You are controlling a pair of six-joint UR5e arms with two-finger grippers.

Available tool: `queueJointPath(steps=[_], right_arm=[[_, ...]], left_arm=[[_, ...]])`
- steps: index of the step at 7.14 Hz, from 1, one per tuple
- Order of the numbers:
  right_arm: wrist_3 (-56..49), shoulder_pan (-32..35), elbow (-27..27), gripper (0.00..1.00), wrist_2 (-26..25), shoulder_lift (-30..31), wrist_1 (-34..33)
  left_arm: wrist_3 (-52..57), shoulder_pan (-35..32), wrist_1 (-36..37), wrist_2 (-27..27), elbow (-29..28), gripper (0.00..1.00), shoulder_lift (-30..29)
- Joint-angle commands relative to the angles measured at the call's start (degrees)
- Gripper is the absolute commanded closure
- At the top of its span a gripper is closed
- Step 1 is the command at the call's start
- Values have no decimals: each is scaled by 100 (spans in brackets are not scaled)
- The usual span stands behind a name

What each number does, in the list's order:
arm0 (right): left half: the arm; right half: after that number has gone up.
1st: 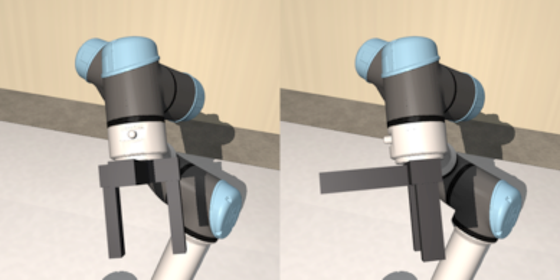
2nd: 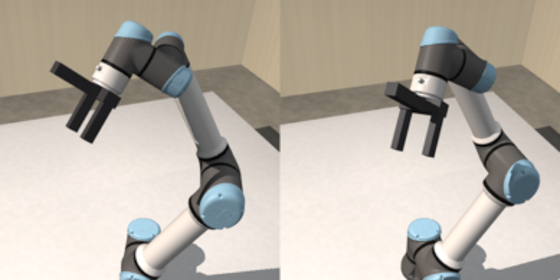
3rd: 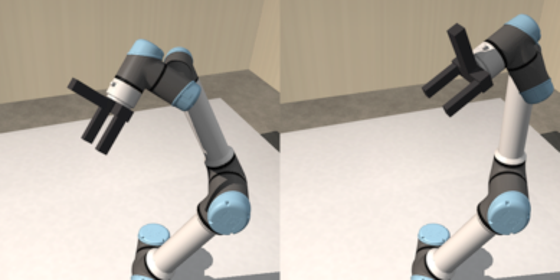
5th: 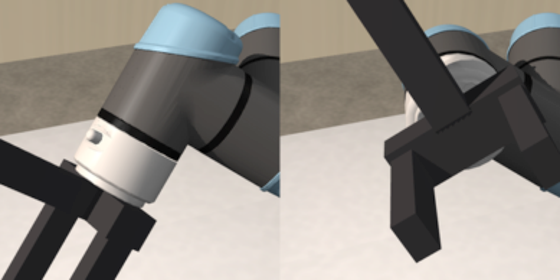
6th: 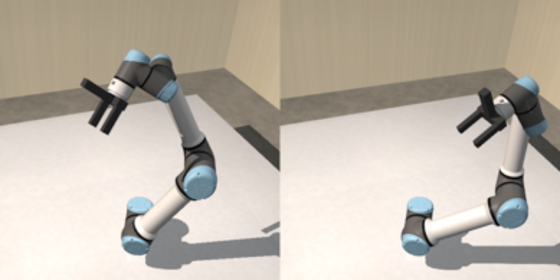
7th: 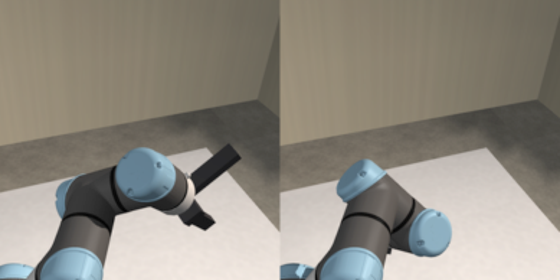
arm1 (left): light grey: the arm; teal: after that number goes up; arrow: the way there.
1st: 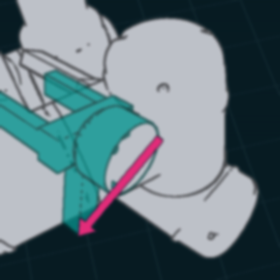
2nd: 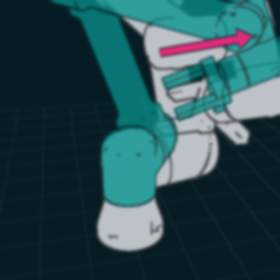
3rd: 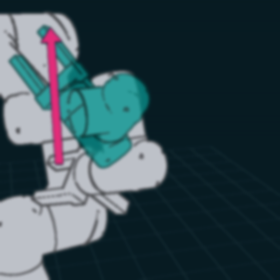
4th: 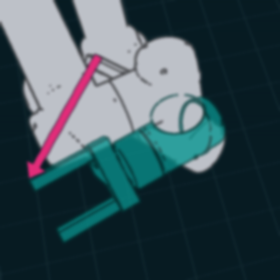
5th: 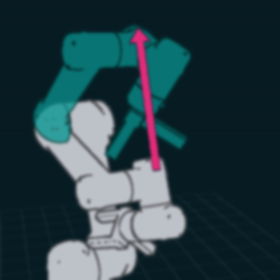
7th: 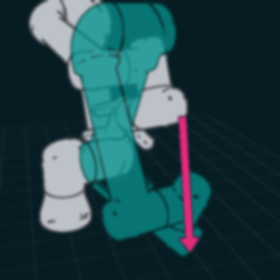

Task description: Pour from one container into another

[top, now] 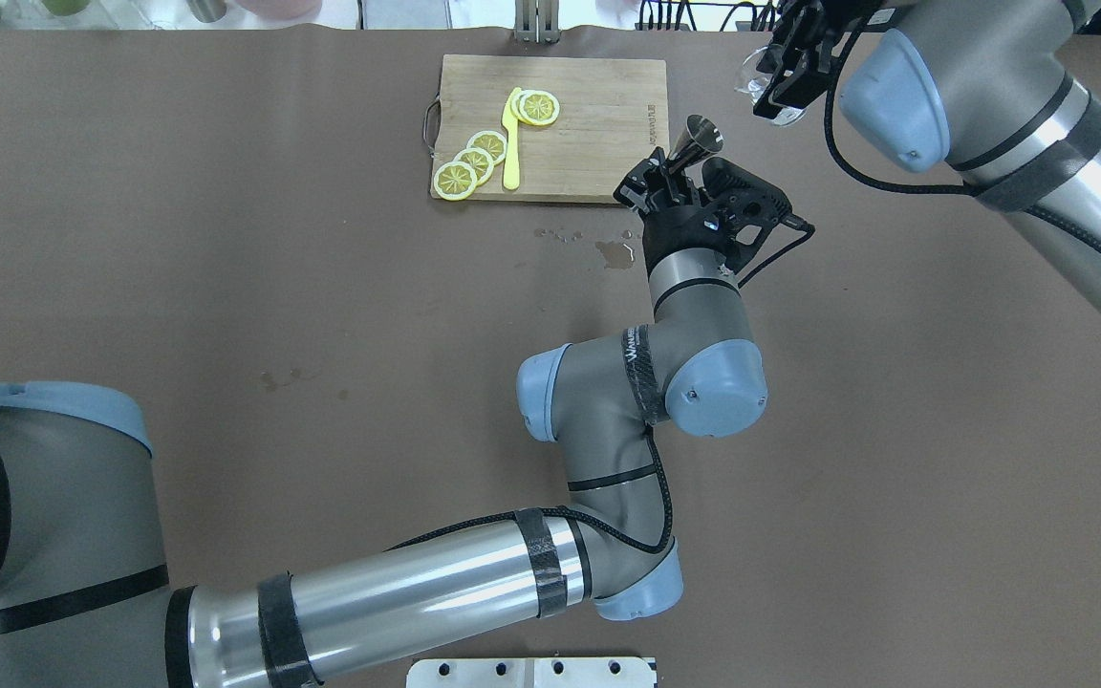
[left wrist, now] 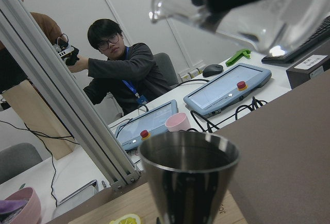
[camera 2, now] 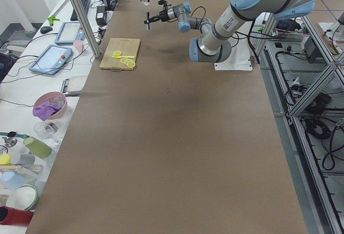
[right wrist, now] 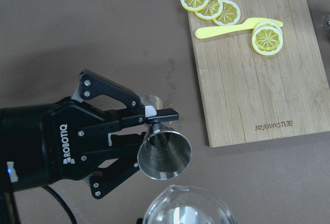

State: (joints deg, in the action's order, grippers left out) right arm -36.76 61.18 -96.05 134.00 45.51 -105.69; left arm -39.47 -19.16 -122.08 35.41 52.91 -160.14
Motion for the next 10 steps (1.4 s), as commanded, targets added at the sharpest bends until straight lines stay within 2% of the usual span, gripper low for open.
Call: queueJointPath(steps=[1,10], right_arm=[[-103,0,-10,100,-32,-33,-144],[-568,-18,-10,100,-269,-349,-1110]], left_arm=[[0,0,0,-8,0,100,0],[0,-9,0,-8,0,100,0]])
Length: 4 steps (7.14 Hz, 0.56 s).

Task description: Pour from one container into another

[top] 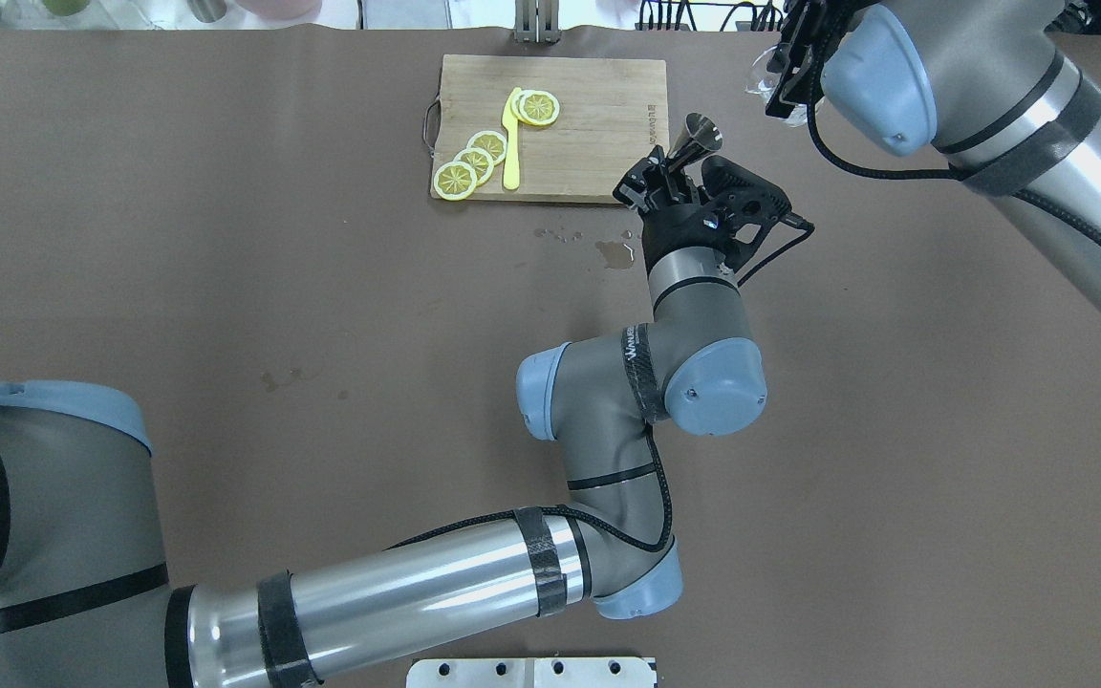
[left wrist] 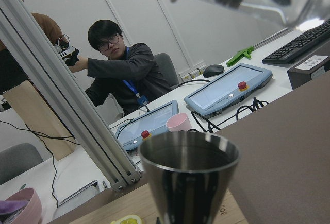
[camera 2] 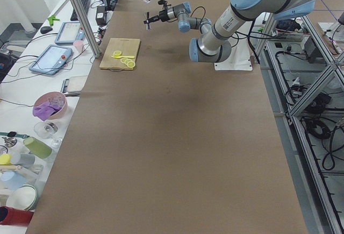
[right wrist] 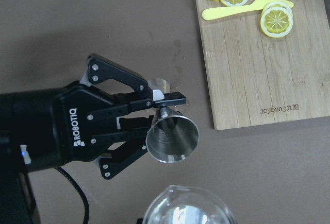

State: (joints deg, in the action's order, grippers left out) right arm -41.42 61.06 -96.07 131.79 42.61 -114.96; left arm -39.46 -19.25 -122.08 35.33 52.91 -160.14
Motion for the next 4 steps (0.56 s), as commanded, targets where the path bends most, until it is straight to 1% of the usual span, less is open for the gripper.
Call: queueJointPath(steps=[1,4], right_arm=[[-103,-15,1,100,-75,-68,-211],[-112,-85,53,100,-171,-208,-396]], left_arm=[[0,0,0,0,0,100,0],[0,0,0,0,0,100,0]])
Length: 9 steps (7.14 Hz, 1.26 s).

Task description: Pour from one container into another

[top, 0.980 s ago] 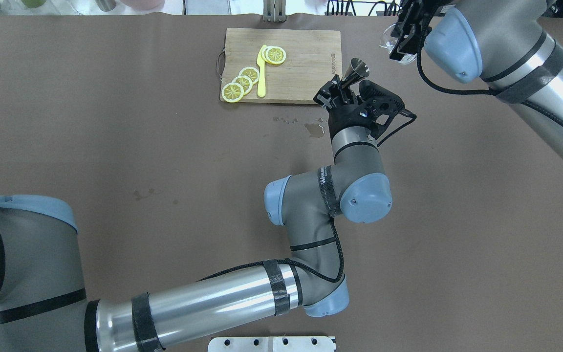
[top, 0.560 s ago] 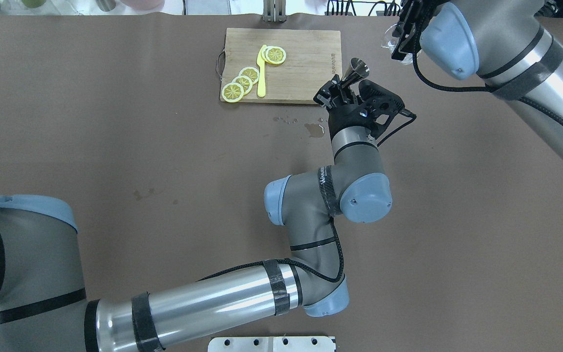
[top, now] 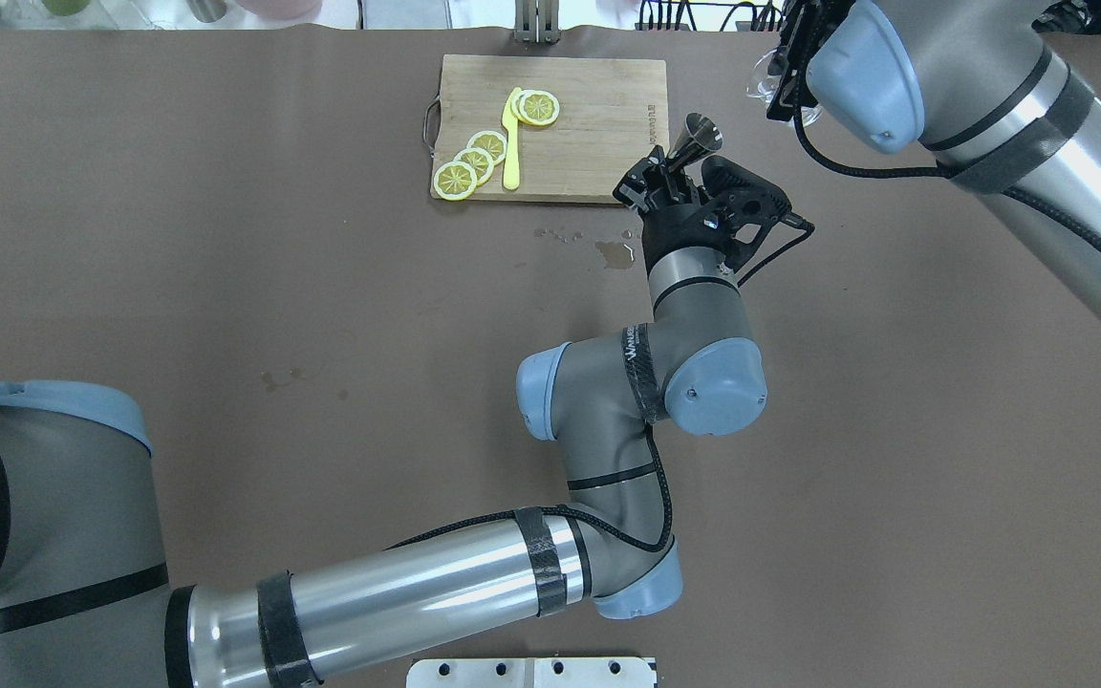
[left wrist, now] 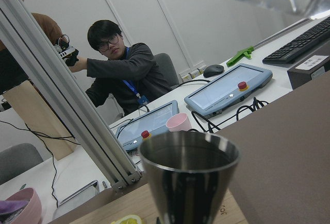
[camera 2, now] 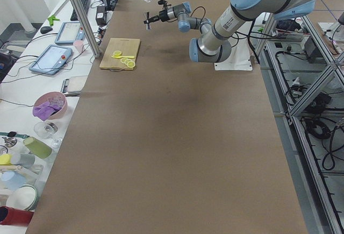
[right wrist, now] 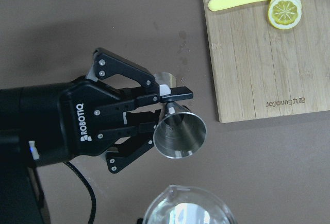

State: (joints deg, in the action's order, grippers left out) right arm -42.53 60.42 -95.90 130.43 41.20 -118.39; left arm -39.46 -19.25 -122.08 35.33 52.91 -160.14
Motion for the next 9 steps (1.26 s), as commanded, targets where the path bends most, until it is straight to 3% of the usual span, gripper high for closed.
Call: queueJointPath(steps=[1,9], right_arm=[[-9,-56,54,100,-96,-129,-166],[-308,-153,264,100,-378,-384,-580]], left_arm=[[0,0,0,0,0,100,0],[0,0,-9,0,0,100,0]])
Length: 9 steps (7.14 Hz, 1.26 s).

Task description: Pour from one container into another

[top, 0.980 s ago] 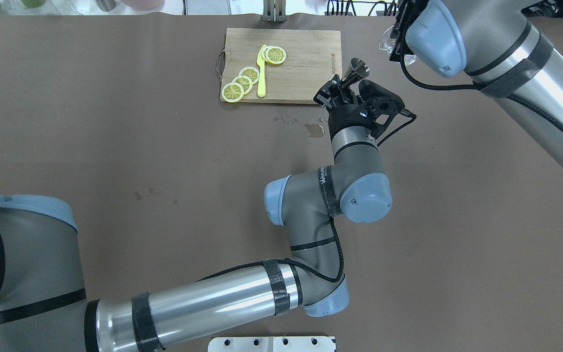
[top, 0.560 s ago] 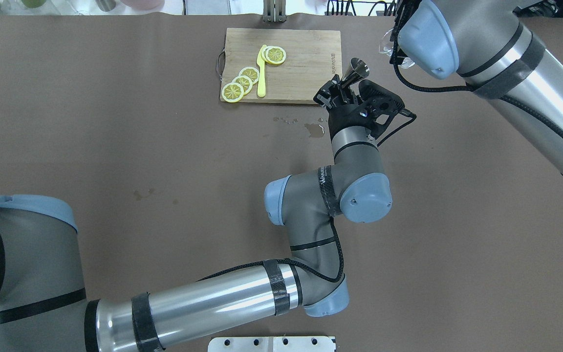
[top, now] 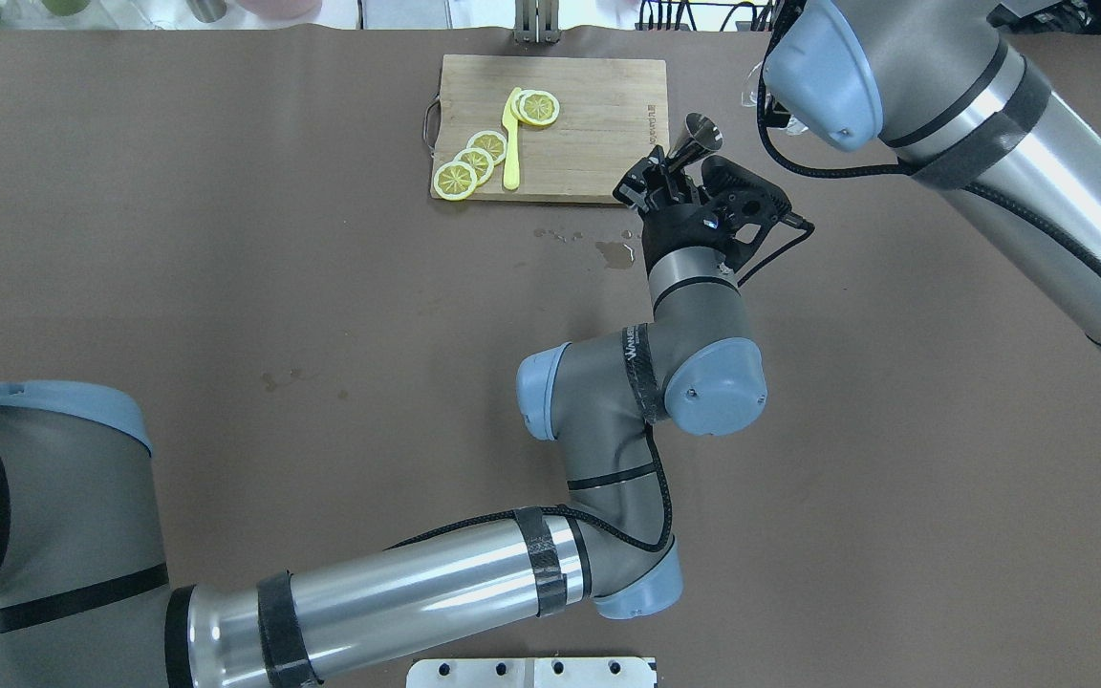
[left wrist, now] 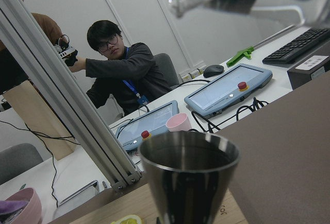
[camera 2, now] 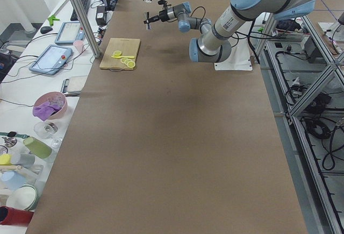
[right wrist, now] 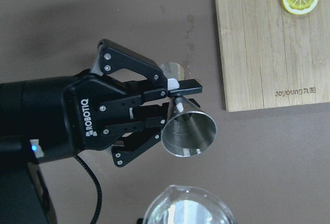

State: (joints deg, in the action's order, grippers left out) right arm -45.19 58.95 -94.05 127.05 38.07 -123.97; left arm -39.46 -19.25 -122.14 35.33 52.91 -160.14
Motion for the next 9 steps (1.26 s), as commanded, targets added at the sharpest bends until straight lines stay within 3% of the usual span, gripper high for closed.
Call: queueJointPath(steps=[1,9], right_arm=[[-77,-6,124,100,-57,-133,-126],[-288,-59,448,100,-259,-379,-338]], left_arm=[[0,0,-3,0,0,100,0],[0,0,-3,0,9,100,0]])
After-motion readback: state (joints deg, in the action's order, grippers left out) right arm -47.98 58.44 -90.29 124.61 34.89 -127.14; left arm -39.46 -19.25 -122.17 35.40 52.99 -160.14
